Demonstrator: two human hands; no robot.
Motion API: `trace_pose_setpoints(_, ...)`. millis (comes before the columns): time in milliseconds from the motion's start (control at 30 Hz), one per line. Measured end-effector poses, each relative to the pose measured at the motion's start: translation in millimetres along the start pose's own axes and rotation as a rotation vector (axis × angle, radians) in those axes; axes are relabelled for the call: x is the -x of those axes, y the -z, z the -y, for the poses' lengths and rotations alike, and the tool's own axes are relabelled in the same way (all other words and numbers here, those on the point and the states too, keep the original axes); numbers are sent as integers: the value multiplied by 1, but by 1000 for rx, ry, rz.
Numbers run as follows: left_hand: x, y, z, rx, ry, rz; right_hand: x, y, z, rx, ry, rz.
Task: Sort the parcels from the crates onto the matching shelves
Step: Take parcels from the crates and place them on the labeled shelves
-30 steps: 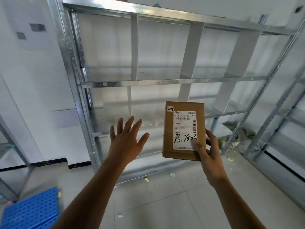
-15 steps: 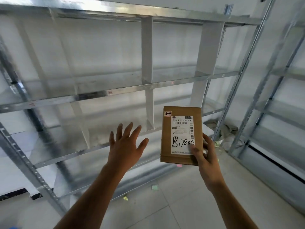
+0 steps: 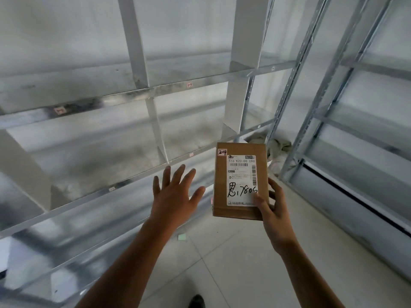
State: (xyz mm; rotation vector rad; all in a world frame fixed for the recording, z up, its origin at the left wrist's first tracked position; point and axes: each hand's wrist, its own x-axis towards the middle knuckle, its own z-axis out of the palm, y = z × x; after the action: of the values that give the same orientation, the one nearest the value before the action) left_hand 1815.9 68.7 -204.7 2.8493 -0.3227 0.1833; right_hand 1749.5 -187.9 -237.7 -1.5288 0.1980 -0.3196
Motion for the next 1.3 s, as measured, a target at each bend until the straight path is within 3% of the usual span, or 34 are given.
trace_pose_setpoints(400, -159, -67, -22, 122, -103, 84, -126, 23, -20, 49, -59, -118)
trace_pose_setpoints(667, -236, -109, -93, 169, -209, 229, -179, 71, -36, 73, -118, -225)
trace_pose_setpoints(933, -313, -177, -184, 114, -264, 283, -248, 170, -76, 5, -188, -286)
trace_pose_setpoints(1133, -365, -206, -262, 114, -306, 337, -330, 245, -93, -51, -229, -217)
trace_pose_setpoints(1300, -401, -221, -301, 379, -151, 360, -403, 282, -98, -53, -284, -103)
